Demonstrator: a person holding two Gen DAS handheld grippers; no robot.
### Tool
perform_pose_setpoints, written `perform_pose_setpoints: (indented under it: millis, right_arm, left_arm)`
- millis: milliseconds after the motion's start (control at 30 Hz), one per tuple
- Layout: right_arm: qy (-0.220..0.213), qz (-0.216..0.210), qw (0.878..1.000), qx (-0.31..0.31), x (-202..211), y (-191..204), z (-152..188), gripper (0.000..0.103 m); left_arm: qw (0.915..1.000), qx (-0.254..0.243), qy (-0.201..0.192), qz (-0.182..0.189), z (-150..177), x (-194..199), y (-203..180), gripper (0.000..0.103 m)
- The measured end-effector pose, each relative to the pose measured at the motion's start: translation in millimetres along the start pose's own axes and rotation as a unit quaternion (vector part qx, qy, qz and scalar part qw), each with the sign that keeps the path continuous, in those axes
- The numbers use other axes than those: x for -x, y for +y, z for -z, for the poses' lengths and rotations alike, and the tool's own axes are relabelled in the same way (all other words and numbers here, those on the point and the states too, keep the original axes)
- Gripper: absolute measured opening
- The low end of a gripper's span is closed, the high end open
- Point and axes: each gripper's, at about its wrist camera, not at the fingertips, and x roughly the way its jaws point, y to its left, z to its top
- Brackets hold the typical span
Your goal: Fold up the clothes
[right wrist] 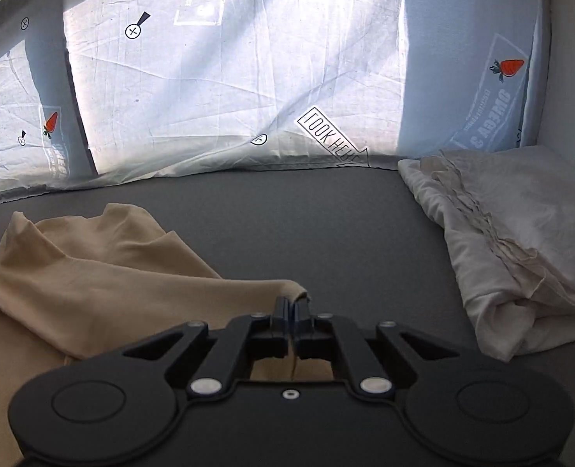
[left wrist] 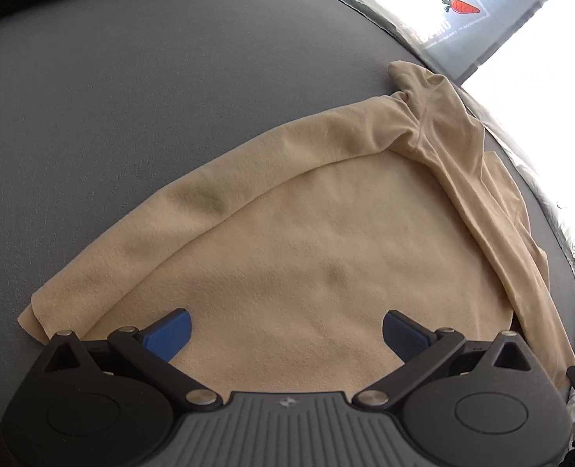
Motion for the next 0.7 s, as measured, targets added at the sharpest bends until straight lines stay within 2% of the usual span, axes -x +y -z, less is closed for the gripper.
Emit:
perform_pose_setpoints:
  millis: [100, 167, 233, 267, 367, 567, 700]
  right_arm:
    - [0.035, 0.004, 0.999, -0.017, -7, -6, 14, 0.005]
    - [0.04, 0.014, 0.999, -0.016, -5, -5, 19, 0.007]
    - [0.041, 0.017, 0.998, -0.035, 1, -7, 23, 0.014]
    - [0.04, 0.017, 0.998, -0.047, 5, -9, 24, 0.021]
    - [0.037, 0.012, 0.997, -0.066, 15, -9, 26, 0.024]
    - [0.033, -0.029, 0.995, -0.088, 37, 8, 31, 0.024]
    - [0.014, -0.061, 0.995, -0.077, 61, 33, 40, 0.024]
  left_arm:
    - [0.998, -0.054, 0.004, -0.034, 4, -4, -15, 0.103]
    - [0.9934, -0.096, 0.007, -0.063, 10, -8, -26, 0.103]
    - [0.984, -0.146, 0.014, -0.101, 16, -16, -42, 0.103]
    - [0.9818, -0.155, 0.009, -0.109, 18, -16, -45, 0.103]
    - [0.9844, -0.143, 0.011, -0.101, 16, -16, -38, 0.103]
    - [0.9842, -0.154, 0.013, -0.086, 15, -14, -37, 0.103]
    - [0.989, -0.145, -0.005, -0.029, 15, -1, -23, 0.103]
